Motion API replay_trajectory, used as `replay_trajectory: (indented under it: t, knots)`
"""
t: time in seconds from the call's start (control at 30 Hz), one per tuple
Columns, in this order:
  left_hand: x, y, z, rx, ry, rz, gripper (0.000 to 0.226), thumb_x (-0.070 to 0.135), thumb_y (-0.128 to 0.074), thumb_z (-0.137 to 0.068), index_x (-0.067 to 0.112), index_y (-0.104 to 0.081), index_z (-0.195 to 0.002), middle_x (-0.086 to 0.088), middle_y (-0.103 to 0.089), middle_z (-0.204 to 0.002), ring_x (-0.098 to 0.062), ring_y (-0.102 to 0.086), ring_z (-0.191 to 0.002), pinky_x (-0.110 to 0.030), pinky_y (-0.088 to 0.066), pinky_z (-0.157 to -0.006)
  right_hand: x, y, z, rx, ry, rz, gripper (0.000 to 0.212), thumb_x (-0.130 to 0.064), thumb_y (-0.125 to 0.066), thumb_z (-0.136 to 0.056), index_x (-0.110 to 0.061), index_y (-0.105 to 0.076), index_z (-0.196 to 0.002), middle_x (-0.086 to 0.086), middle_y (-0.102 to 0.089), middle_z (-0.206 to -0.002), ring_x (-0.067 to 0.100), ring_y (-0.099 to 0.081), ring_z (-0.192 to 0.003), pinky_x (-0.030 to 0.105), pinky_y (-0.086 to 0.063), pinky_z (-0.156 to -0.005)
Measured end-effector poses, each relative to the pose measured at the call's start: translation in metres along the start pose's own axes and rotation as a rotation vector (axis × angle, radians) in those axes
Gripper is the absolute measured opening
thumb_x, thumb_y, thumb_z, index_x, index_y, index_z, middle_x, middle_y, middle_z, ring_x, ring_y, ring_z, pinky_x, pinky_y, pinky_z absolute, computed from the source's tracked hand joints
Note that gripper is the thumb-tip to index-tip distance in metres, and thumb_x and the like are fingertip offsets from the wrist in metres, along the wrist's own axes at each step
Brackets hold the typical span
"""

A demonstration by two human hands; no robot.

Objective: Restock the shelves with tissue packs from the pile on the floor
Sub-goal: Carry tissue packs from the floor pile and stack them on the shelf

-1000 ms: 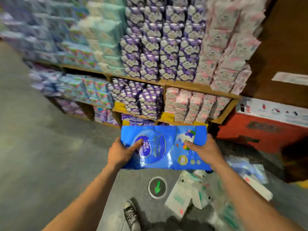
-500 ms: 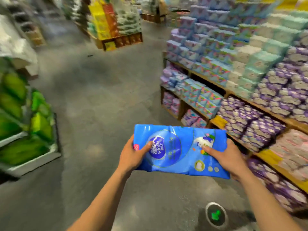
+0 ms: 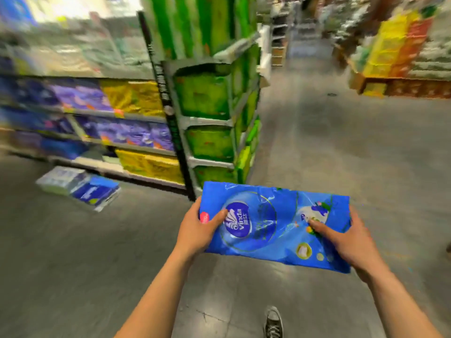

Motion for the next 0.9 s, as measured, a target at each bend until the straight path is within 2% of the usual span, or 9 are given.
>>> replay_trajectory:
  t: [0.03,0.13,0.2,0.33,0.43,0.5,0.63,0.77,0.9]
  knots:
    - [-0.009,0.022,-0.022,0.049,0.018,-0.004,0.036,0.026,-0.084,-0.079,0.025,-0.068,-0.111,0.013,-0.076,-0.099,-0.001,-0.071,-0.088,-0.02,-0.055,-0.076,-0.001,-0.031,-0.032,-0.048,0.018,0.024,0.027,-0.014,-0.088,-0.075,-0.018,-0.068,-0.093,-0.011,-0.079,-0.081,0.0,-0.073,-0.068,0.017,-0.054,-0.058]
    - [-0.033,0.093,-0.09,0.225,0.051,-0.026,0.03,0.019,-0.082,-0.082,0.026,-0.069,-0.108,0.015,-0.076,-0.095,0.003,-0.069,-0.082,-0.015,-0.053,-0.071,-0.016,-0.137,-0.131,-0.199,0.047,0.089,0.06,-0.05,-0.094,-0.061,-0.027,-0.066,-0.109,-0.01,-0.079,-0.098,0.014,-0.076,-0.087,0.044,-0.06,-0.081]
    - [-0.047,0.138,-0.128,0.333,0.092,-0.025,0.027,0.018,-0.081,-0.083,0.028,-0.068,-0.105,0.021,-0.075,-0.093,0.008,-0.067,-0.08,-0.013,-0.051,-0.069,-0.038,-0.21,-0.19,-0.301,0.071,0.131,0.069,-0.063,-0.091,-0.055,-0.031,-0.064,-0.111,-0.013,-0.077,-0.1,0.013,-0.075,-0.088,0.044,-0.059,-0.083]
    - [-0.061,0.231,-0.184,0.546,0.169,-0.036,0.026,0.018,-0.08,-0.084,0.033,-0.067,-0.102,0.031,-0.072,-0.089,0.013,-0.066,-0.078,-0.008,-0.047,-0.067,-0.1,-0.358,-0.265,-0.518,0.131,0.213,0.047,-0.044,-0.091,-0.068,-0.029,-0.064,-0.104,-0.015,-0.075,-0.098,0.007,-0.072,-0.085,0.034,-0.056,-0.074]
    - [-0.075,0.299,-0.215,0.704,0.226,-0.034,0.026,0.023,-0.081,-0.083,0.026,-0.07,-0.107,0.015,-0.077,-0.095,0.005,-0.069,-0.082,-0.024,-0.054,-0.075,-0.139,-0.465,-0.306,-0.662,0.18,0.243,0.053,-0.052,-0.091,-0.065,-0.032,-0.062,-0.104,-0.015,-0.075,-0.098,0.012,-0.073,-0.087,0.043,-0.059,-0.082]
    - [-0.085,0.348,-0.237,0.791,0.235,-0.028,0.027,0.024,-0.081,-0.083,0.022,-0.071,-0.108,0.009,-0.077,-0.098,0.0,-0.07,-0.083,-0.028,-0.055,-0.077,-0.164,-0.537,-0.325,-0.74,0.212,0.243,0.046,-0.051,-0.09,-0.067,-0.034,-0.062,-0.099,-0.013,-0.076,-0.098,0.012,-0.074,-0.085,0.041,-0.059,-0.079]
    - [-0.102,0.456,-0.296,0.911,0.209,-0.047,0.023,0.022,-0.08,-0.084,0.023,-0.07,-0.105,0.011,-0.076,-0.094,0.005,-0.068,-0.076,-0.014,-0.052,-0.066,-0.221,-0.683,-0.354,-0.846,0.345,0.189,0.035,-0.041,-0.089,-0.074,-0.037,-0.061,-0.095,-0.019,-0.072,-0.1,0.0,-0.068,-0.086,0.03,-0.053,-0.075]
    - [-0.118,0.579,-0.364,0.97,0.192,-0.065,0.021,0.021,-0.08,-0.084,0.023,-0.07,-0.102,0.012,-0.076,-0.09,0.01,-0.066,-0.071,-0.008,-0.048,-0.061,-0.267,-0.833,-0.381,-0.9,0.374,0.161,0.038,-0.035,-0.088,-0.076,-0.029,-0.06,-0.101,-0.021,-0.071,-0.095,-0.014,-0.066,-0.069,0.008,-0.047,-0.056]
    - [-0.108,0.702,-0.435,1.002,0.166,-0.056,0.021,0.022,-0.08,-0.083,0.026,-0.07,-0.1,0.016,-0.077,-0.089,0.003,-0.07,-0.077,-0.024,-0.053,-0.07,-0.337,-0.966,-0.402,-0.923,0.384,0.128,0.044,-0.041,-0.089,-0.072,-0.029,-0.062,-0.104,-0.013,-0.076,-0.101,-0.004,-0.072,-0.079,0.019,-0.056,-0.068]
Point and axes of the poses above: each hand's wrist, its own z-axis away from the middle knuckle, its own y-axis out of the back of the hand, x = y × z, the point moved 7 cm from there along -z, towards the middle knuckle
